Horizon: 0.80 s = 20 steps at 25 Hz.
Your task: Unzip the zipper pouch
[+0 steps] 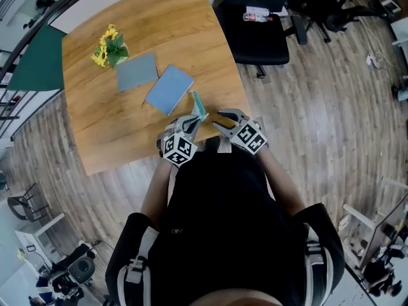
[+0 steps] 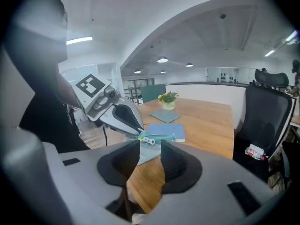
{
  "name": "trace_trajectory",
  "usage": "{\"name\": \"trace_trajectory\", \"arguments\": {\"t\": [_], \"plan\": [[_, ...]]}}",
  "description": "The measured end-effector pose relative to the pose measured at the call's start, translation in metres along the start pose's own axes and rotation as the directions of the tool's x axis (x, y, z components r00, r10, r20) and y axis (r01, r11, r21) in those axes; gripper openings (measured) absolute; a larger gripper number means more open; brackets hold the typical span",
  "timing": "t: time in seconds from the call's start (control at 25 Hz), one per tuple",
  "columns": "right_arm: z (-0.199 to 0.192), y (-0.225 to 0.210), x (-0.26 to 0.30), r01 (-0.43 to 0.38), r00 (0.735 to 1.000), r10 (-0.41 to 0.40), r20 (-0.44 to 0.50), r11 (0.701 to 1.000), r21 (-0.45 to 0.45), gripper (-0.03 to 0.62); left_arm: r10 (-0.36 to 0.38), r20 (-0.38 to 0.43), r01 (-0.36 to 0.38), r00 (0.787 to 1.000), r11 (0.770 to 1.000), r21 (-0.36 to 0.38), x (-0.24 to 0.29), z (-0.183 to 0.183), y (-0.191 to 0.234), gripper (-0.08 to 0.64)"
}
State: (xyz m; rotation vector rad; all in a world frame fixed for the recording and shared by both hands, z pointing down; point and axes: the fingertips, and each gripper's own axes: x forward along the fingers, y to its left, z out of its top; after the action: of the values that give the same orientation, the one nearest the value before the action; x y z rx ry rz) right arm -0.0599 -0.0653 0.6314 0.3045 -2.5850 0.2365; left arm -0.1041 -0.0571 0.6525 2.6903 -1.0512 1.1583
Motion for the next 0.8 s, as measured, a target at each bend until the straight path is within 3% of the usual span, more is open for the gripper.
{"name": "trace_trajectory", "arguments": {"t": [0.16, 0.44, 0.8], "plan": [[0.005, -0.008, -0.004, -0.034, 0.999, 0.034, -0.004, 0.999, -0.024, 0.133, 0.01, 0.013, -0.01, 1.0, 1.0, -0.023, -0.002, 0.013, -0.002, 0.012], [0.013, -0.001, -0.006, -0.117, 0.993, 0.118, 0.008, 0.992, -0.048, 0.112, -0.029, 0.054, 0.026, 0.998, 0.998, 0.059, -0.01, 0.041, -0.007, 0.012], [0.028, 0.019, -0.004, -0.167, 0.983, 0.17, 0.062, 0.984, -0.054, 0.167, -0.055, 0.089, 0.045, 0.994, 0.993, 0.107, -0.03, 0.044, -0.008, 0.012]]}}
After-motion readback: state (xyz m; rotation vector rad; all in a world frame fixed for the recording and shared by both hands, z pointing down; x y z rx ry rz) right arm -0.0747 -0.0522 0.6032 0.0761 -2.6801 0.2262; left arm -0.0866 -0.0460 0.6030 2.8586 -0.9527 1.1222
